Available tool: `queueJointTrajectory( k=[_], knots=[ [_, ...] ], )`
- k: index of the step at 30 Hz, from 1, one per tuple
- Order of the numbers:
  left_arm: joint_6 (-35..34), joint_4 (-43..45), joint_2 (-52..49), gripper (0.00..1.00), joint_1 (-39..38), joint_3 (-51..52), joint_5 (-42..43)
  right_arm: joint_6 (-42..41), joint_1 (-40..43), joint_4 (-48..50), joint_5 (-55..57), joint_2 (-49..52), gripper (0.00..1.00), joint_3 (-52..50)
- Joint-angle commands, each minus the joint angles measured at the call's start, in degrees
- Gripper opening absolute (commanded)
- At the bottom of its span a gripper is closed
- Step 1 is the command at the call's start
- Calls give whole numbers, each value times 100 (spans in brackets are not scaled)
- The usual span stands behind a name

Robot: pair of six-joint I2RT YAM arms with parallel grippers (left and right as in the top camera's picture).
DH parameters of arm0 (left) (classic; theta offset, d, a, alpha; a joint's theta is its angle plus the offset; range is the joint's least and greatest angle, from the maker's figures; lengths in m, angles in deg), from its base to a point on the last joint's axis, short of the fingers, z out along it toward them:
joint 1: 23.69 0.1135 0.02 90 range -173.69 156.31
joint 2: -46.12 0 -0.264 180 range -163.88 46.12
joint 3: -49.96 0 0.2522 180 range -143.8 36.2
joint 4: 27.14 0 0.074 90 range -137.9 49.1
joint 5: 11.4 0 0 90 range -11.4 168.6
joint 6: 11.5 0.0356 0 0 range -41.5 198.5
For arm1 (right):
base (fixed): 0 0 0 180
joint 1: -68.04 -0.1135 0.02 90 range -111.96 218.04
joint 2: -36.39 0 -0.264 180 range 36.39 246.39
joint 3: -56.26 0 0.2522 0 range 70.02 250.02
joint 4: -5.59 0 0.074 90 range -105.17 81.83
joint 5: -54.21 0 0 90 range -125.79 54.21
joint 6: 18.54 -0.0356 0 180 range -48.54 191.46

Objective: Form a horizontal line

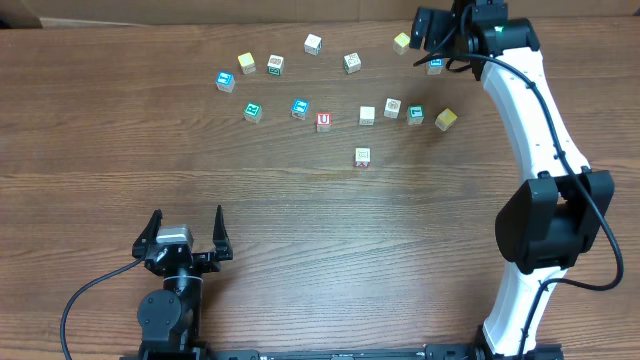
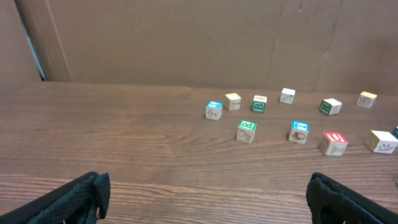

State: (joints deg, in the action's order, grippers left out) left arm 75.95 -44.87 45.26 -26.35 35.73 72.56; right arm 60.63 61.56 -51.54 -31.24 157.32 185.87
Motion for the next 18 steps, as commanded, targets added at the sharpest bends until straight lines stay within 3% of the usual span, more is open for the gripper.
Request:
queueJointTrajectory(
  k=[1, 18],
  knots=[
    [129, -7, 55, 100, -48, 13, -11, 197, 46, 317, 286, 291, 100, -9],
    [129, -7, 55, 100, -48, 13, -11, 195, 483, 1742, 334, 1609, 97, -9]
  ],
)
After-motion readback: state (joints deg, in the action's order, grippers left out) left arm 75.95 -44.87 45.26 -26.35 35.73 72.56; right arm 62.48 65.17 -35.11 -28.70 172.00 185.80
